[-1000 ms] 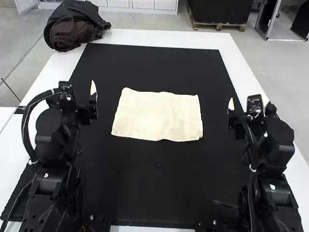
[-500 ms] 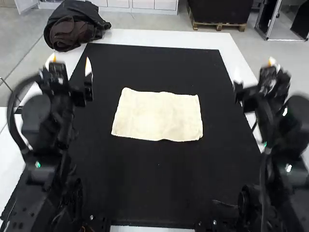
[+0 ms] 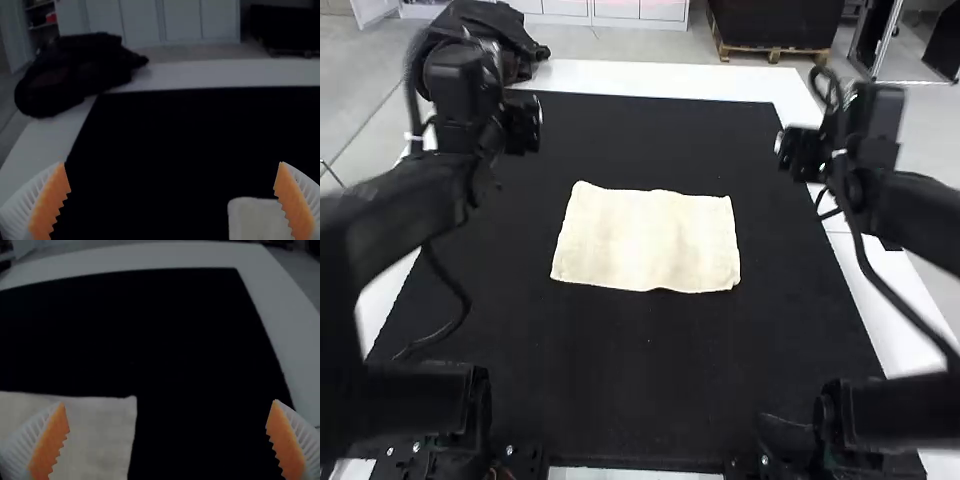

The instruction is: Fold the towel.

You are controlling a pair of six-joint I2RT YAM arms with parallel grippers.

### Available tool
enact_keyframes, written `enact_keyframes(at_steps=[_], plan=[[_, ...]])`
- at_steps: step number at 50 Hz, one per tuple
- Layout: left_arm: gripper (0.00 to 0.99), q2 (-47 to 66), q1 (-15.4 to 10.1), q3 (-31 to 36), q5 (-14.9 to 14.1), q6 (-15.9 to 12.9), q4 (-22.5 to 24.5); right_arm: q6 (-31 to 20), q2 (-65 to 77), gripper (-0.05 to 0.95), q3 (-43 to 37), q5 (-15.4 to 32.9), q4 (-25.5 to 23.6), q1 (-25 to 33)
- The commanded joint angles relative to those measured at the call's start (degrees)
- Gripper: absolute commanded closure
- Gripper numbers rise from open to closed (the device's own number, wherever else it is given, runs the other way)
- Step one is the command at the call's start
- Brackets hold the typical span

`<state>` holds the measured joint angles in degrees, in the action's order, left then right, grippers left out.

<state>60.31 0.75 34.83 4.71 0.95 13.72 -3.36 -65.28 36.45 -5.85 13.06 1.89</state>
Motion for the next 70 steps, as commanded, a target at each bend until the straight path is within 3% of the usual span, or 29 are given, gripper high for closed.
enact_keyframes(at_steps=[1,7,11,12,14,16,21,30,51,70], plan=[[0.038,5.87,0.39,0.85,0.83,0.54,0.79,2.83,-8.38,-0.01,-0.24,-1.98,3.29,0.75],[0.038,11.49,0.48,-0.73,2.67,0.63,3.86,2.04,-12.33,-0.01,0.03,-0.75,5.57,0.22],[0.066,13.07,0.30,-1.34,2.15,-4.64,6.68,1.16,-13.65,-0.01,0.64,-0.75,5.92,-0.40],[0.064,13.34,0.21,-1.17,0.74,-5.17,6.24,1.16,-13.91,-0.01,0.99,-0.75,5.75,-0.57],[0.061,13.25,0.04,-1.17,-3.39,-5.08,5.18,1.07,-14.27,-0.01,1.43,-0.75,5.05,-1.28],[0.061,13.34,-0.05,-1.43,-5.33,-5.08,4.92,0.72,-14.53,-0.02,1.87,-0.31,3.99,-2.33],[0.066,15.80,-0.31,-0.99,-5.41,-4.99,4.92,-0.95,-14.70,-0.02,2.40,2.77,4.08,-4.44],[0.056,23.88,-0.49,3.84,-6.64,-5.08,1.84,-0.86,-18.75,-0.02,4.25,3.91,3.90,-6.90],[0.061,38.04,-0.93,13.86,-10.34,-5.08,-0.44,-0.42,-29.73,-0.01,9.43,3.83,6.98,-7.87],[0.074,46.38,-1.81,20.63,-10.42,-4.91,-0.44,-0.86,-38.52,-0.01,13.30,3.83,11.11,-8.39]])
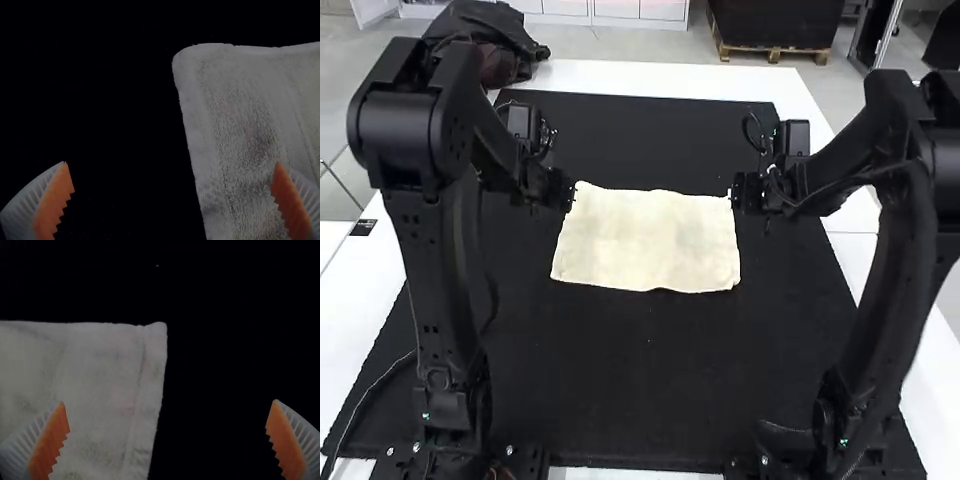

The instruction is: Fold the towel.

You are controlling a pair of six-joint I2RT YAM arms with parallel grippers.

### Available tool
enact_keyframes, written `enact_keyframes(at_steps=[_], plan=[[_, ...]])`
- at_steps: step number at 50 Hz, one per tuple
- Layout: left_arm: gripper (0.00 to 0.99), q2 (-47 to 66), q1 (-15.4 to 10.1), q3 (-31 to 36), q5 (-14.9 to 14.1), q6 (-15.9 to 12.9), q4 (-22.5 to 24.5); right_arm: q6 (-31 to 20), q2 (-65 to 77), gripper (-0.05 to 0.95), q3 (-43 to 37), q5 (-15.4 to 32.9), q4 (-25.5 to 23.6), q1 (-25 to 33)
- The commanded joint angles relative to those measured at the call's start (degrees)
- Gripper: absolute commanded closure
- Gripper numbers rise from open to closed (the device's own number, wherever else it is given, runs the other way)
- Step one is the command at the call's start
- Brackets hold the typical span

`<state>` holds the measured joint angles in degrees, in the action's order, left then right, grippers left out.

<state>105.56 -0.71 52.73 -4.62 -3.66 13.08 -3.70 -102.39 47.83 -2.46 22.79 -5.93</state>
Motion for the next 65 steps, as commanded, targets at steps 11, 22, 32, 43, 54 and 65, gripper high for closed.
enact_keyframes(at_steps=[11,22,32,43,54,65], plan=[[0.074,5.27,-0.78,6.51,-1.27,0.41,0.01,-0.69,-6.24,-0.01,5.69,0.09,2.00,-0.66],[0.074,8.52,-2.28,8.97,-1.44,0.76,0.28,-2.10,-10.37,-0.01,9.03,0.17,2.35,-1.18],[0.074,11.34,-2.63,11.25,-1.35,1.64,0.01,-2.80,-13.45,-0.01,11.05,0.17,2.44,-1.45],[0.074,13.45,-2.54,12.84,-1.27,1.64,0.72,-4.12,-15.82,-0.01,12.55,0.09,2.88,-1.62],[0.074,16.08,-2.54,14.51,-1.27,1.73,0.54,-4.21,-17.93,-0.01,13.34,0.09,3.76,-1.89],[0.074,17.05,-2.19,14.68,-1.27,1.99,1.33,-4.21,-19.43,-0.01,14.04,0.09,4.37,-2.24]])
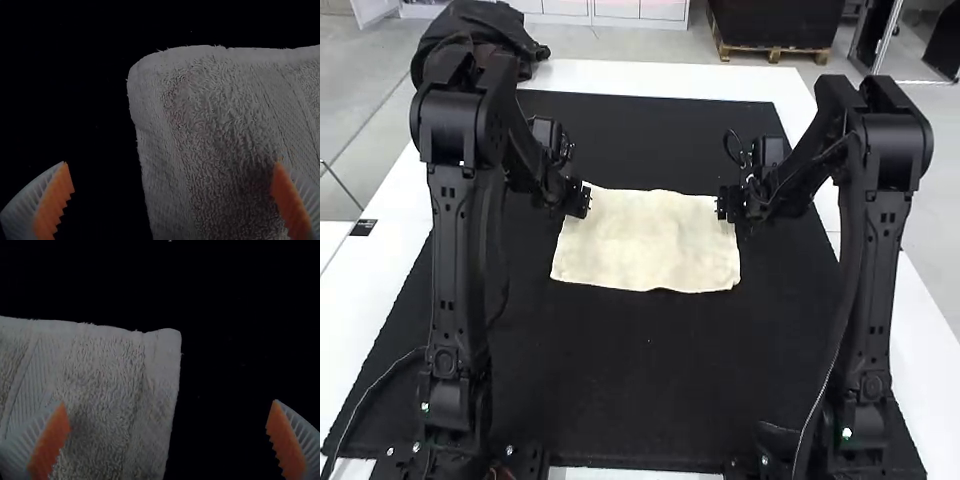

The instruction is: Fold the towel.

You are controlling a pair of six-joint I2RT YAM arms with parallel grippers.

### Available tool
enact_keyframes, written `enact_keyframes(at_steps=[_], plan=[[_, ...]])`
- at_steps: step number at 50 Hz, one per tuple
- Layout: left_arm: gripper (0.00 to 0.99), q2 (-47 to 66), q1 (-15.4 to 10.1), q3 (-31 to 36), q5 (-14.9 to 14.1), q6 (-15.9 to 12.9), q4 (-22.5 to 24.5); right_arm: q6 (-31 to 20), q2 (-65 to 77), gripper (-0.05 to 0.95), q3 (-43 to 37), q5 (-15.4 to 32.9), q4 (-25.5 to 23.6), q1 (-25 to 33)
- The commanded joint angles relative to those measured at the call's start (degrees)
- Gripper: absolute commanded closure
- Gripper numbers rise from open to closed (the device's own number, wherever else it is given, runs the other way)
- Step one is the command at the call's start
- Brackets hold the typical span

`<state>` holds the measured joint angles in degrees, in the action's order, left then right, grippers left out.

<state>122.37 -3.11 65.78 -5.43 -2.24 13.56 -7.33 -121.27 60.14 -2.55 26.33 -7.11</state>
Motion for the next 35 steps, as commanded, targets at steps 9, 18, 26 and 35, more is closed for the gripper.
enact_keyframes(at_steps=[9,18,26,35], plan=[[0.074,1.47,0.21,1.63,-0.37,0.83,1.47,-2.16,-2.65,-0.01,2.53,1.05,0.74,-2.29],[0.072,1.74,0.30,1.63,-0.37,1.45,0.94,-2.33,-2.74,-0.01,2.44,0.79,0.48,-2.55],[0.085,1.82,0.48,1.46,-0.37,1.71,0.85,-2.25,-3.00,-0.01,2.26,0.17,0.57,-2.55],[0.815,3.05,0.48,0.93,-0.37,1.45,0.24,-1.10,-3.53,0.91,1.21,-3.69,0.66,-2.11]])
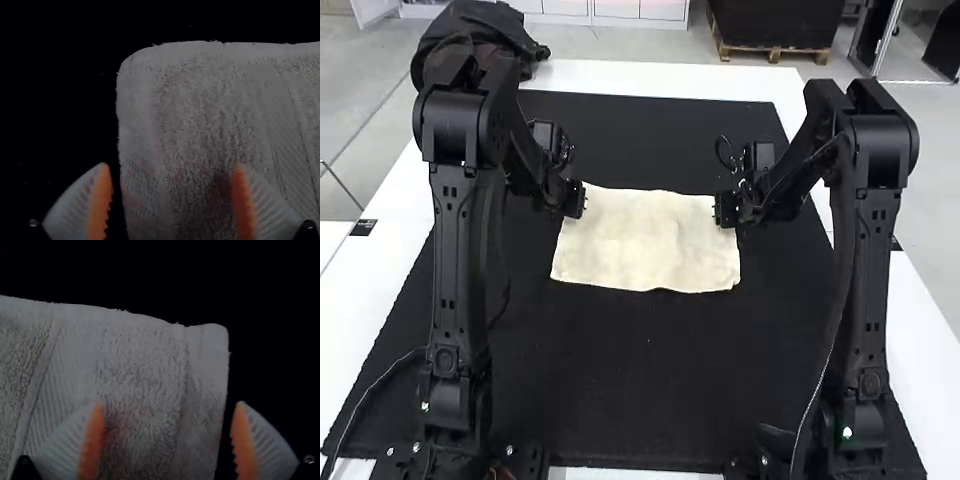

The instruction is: Fold the towel.

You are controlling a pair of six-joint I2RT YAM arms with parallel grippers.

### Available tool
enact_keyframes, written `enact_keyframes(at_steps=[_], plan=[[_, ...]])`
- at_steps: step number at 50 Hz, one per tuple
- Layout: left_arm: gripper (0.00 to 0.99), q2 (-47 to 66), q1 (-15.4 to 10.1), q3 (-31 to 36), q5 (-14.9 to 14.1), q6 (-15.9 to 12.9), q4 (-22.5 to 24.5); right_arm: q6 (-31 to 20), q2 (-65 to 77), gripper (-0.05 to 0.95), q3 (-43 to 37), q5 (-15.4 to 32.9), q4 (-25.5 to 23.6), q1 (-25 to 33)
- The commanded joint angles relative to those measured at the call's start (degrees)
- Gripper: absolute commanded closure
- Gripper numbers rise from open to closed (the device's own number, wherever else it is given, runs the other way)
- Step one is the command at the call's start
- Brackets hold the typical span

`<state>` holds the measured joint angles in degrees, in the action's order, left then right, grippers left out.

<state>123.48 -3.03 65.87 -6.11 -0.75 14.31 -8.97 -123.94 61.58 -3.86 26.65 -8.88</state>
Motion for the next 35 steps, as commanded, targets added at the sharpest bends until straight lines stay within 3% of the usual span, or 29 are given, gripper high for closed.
enact_keyframes(at_steps=[1,2,12,35], plan=[[0.897,1.94,0.48,0.76,0.31,-0.04,-0.42,0.97,-0.95,0.92,-0.32,-2.82,0.33,-0.26],[0.972,1.94,0.57,0.67,0.31,-0.04,-0.33,1.24,-1.04,0.92,-0.23,-3.35,0.33,-0.17],[0.975,1.85,1.36,-0.21,0.13,-0.48,1.78,1.94,-1.30,0.92,-0.94,-4.40,0.24,0.45],[0.975,-3.16,1.62,0.49,-0.66,-0.48,1.78,2.73,4.32,0.92,-1.38,-4.58,0.24,1.33]])
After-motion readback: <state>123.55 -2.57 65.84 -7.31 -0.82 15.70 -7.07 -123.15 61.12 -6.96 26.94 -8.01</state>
